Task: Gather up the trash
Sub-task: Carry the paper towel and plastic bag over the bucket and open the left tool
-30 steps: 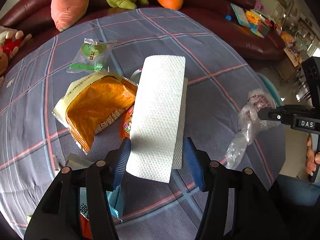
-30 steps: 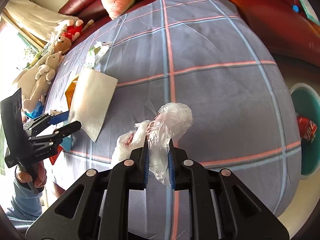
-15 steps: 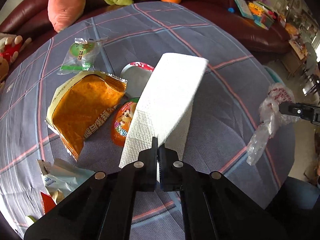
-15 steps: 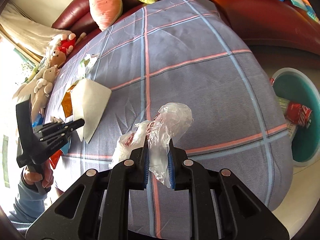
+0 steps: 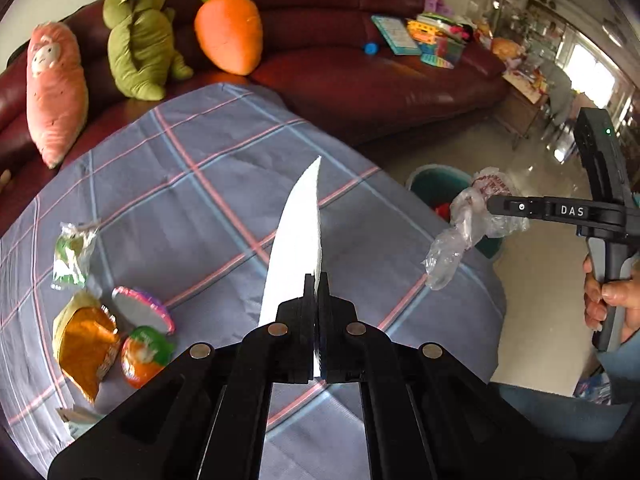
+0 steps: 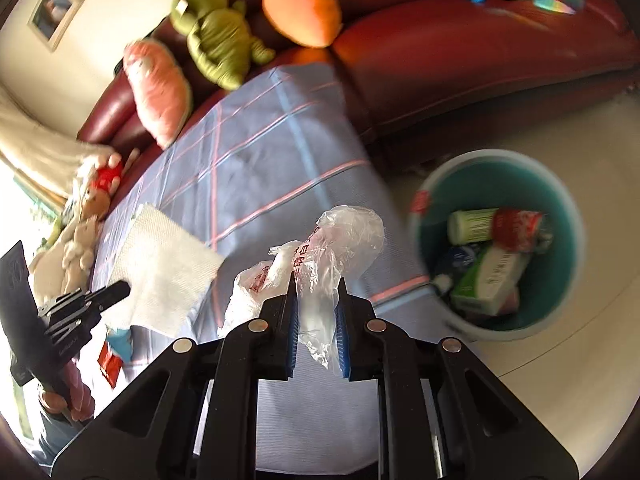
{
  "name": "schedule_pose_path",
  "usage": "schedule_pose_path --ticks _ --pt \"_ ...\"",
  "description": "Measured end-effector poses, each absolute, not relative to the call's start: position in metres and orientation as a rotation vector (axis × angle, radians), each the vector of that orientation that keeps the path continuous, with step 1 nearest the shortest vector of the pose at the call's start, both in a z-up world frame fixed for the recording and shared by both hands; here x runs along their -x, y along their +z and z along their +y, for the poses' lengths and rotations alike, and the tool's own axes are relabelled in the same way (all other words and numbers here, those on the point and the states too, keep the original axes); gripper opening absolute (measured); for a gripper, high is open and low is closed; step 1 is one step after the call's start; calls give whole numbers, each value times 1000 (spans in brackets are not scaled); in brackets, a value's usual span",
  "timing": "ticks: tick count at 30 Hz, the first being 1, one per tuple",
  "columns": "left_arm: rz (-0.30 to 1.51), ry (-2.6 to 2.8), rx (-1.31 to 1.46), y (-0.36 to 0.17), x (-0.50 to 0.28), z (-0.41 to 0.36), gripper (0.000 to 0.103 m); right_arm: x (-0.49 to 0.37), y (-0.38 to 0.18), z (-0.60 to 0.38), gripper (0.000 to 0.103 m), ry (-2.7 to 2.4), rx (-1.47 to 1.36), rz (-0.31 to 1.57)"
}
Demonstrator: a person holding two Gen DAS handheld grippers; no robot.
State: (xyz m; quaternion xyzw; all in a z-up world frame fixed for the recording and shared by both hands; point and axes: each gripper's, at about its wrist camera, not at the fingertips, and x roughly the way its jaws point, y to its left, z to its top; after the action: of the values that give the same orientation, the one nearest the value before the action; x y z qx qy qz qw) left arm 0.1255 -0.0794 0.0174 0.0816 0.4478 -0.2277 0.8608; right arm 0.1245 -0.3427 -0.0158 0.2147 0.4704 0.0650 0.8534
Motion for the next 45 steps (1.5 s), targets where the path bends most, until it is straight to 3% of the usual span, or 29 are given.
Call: schedule_pose_path --ticks 8,15,24,31,40,42,44,45 --pt "1008 -531 -172 2 -141 -118 2 -115 -33 -382 15 98 -512 997" --pt "944 -595 -181 35 -151 -152 2 -116 -24 -407 15 75 -560 940" --pt "880 -770 -216 61 -151 -251 2 -90 -12 -474 15 -75 -588 866" --pt "955 -827 -243 25 -162 -320 2 -73 -20 -515 15 -175 -603 869" --pt "1095 -787 -290 -38 -183 -356 5 -88 -37 -537 15 -207 -602 920" --pt "1104 -765 -311 -44 -185 -357 21 -92 -40 -536 15 -204 -592 932" --pt "1089 -740 -321 -47 -186 -355 74 -99 -44 -534 15 -197 -589 942" --pt "1060 -720 -323 -46 -184 -352 81 -102 -46 -533 15 -192 -588 948"
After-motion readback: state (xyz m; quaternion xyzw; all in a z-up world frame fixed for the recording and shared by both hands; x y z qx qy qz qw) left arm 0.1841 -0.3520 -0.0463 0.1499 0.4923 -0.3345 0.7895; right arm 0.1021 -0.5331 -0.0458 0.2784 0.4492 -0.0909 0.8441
